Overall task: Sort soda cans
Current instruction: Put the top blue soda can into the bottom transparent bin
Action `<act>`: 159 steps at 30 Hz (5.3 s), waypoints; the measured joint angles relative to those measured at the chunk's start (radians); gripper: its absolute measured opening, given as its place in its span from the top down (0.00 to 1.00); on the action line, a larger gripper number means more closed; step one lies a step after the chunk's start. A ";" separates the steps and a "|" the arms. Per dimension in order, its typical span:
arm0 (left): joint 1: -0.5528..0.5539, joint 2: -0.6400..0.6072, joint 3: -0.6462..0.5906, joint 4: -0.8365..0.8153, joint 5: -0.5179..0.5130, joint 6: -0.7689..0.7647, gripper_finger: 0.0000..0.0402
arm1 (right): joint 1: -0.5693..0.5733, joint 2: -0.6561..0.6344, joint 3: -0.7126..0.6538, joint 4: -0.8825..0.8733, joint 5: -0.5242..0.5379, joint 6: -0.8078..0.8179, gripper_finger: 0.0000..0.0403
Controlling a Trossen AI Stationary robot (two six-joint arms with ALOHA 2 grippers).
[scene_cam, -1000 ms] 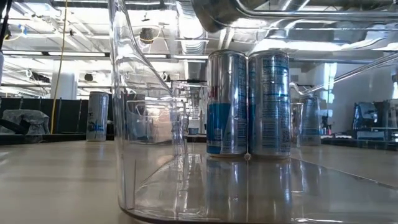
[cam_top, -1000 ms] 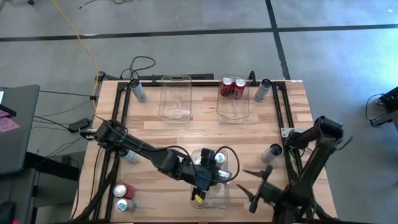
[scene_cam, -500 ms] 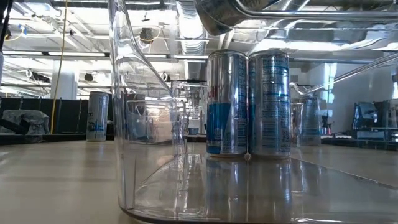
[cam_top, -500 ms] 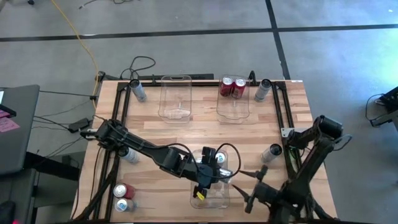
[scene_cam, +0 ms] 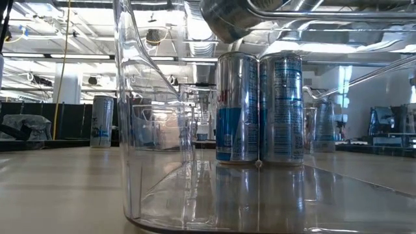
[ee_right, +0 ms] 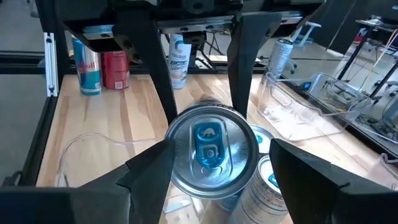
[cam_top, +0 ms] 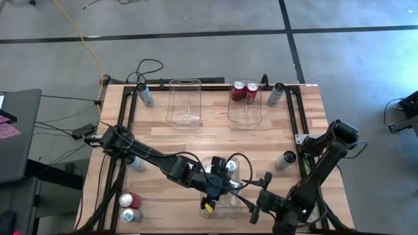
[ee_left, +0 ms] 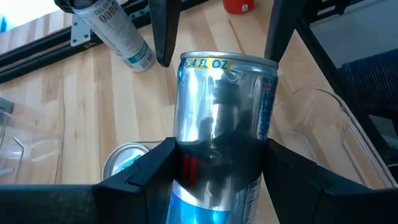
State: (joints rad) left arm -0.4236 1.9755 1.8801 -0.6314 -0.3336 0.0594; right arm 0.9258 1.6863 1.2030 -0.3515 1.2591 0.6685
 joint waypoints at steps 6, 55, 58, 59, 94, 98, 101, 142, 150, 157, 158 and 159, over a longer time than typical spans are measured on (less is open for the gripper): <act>0.001 0.000 0.000 0.030 0.019 -0.012 0.49 | 0.027 -0.025 0.000 -0.003 0.025 -0.014 0.29; -0.006 0.000 0.002 0.021 0.023 -0.055 0.49 | 0.009 -0.136 0.042 -0.094 -0.377 -0.094 0.11; -0.006 0.000 0.002 0.022 0.022 -0.060 0.49 | 0.027 -0.136 0.072 -0.107 -0.375 -0.101 0.11; -0.006 0.000 0.002 0.022 0.022 -0.060 0.49 | 0.033 -0.136 0.078 -0.117 -0.371 -0.101 0.11; -0.005 0.000 0.002 0.100 0.018 -0.072 0.49 | -0.077 -0.127 0.080 -0.201 -0.348 -0.040 0.29; -0.005 0.000 0.002 0.103 0.015 -0.077 0.49 | -0.077 -0.127 0.080 -0.206 -0.346 -0.041 0.37; -0.005 0.000 0.002 0.102 0.014 -0.089 0.48 | -0.077 -0.127 0.097 -0.236 -0.353 -0.041 0.41; -0.209 -0.566 -0.607 -0.099 -0.475 -0.494 0.44 | -0.464 0.274 0.659 -0.876 -1.204 -0.143 0.43; -0.198 -0.580 -0.660 -0.042 -0.456 -0.492 0.44 | -0.491 0.333 0.688 -0.940 -1.231 -0.173 0.43; -0.201 -0.580 -0.676 -0.031 -0.458 -0.486 0.44 | -0.498 0.332 0.681 -0.925 -1.230 -0.178 0.41; -0.204 -0.580 -0.676 -0.031 -0.459 -0.479 0.44 | -0.498 0.332 0.681 -0.927 -1.230 -0.180 0.39; -0.205 -0.580 -0.676 -0.031 -0.459 -0.475 0.44 | -0.495 0.332 0.681 -0.928 -1.230 -0.180 0.38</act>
State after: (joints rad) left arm -0.6289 1.3952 1.2041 -0.6624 -0.7929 -0.4160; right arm 0.4304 2.0182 1.8835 -1.2797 0.0288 0.4882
